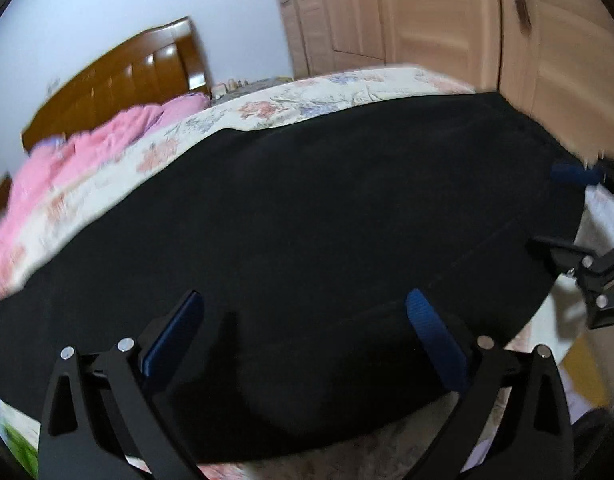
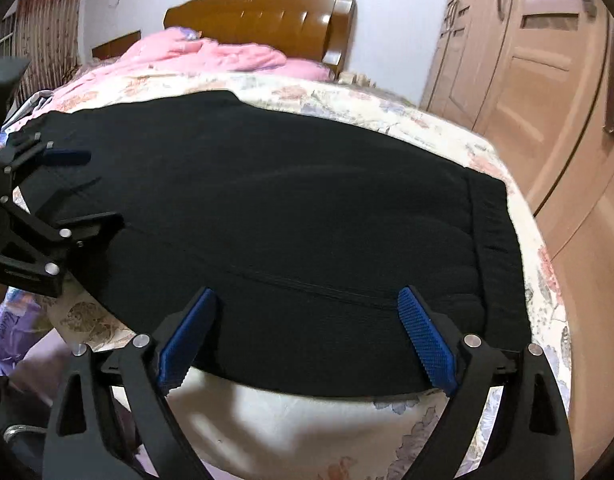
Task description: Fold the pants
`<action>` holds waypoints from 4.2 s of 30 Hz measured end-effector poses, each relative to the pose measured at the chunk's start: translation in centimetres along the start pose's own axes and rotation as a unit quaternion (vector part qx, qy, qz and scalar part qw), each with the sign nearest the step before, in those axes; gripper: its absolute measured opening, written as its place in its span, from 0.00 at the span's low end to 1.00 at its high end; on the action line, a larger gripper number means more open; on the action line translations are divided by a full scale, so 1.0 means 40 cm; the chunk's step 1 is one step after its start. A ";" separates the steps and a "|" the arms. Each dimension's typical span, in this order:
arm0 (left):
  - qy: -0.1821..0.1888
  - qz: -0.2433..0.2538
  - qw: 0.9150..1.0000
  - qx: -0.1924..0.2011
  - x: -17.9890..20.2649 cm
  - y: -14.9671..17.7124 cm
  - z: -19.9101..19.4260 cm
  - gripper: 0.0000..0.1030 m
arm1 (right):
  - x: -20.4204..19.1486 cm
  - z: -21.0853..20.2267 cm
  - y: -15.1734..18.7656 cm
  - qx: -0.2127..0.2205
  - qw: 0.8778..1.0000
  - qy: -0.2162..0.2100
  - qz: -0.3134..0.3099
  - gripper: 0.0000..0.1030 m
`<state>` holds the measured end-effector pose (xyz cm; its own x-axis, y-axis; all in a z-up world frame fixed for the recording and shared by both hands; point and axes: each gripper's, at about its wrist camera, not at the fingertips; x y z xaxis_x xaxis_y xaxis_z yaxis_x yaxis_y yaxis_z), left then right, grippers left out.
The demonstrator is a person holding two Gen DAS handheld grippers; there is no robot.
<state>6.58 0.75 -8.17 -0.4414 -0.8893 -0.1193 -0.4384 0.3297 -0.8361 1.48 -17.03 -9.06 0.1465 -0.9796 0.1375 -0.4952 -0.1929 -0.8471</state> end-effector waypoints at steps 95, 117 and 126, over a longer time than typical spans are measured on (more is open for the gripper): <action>-0.301 -0.451 0.834 0.099 -0.891 0.531 -0.542 0.98 | -1.375 0.317 -0.485 0.001 0.889 -0.421 -0.177 0.27; -0.057 -0.613 0.780 0.111 -1.277 0.417 -0.256 0.89 | -1.198 0.313 -0.512 0.009 0.880 -0.471 -0.053 0.93; -0.025 -0.626 0.763 0.158 -1.317 0.467 -0.383 0.97 | -1.337 0.246 -0.456 0.024 0.871 -0.442 -0.213 0.65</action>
<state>9.65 58.63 -9.31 0.2021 -0.4584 0.8655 -0.2782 -0.8742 -0.3980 11.10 39.44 -6.04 0.9206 -0.3904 0.0132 -0.2023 -0.5054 -0.8388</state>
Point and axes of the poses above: each gripper's, at about its wrist camera, not at the fingertips, and z roughly the way its jaws point, x to its right, y to its underside, and after that the axes turned 11 degrees about x, right-handed
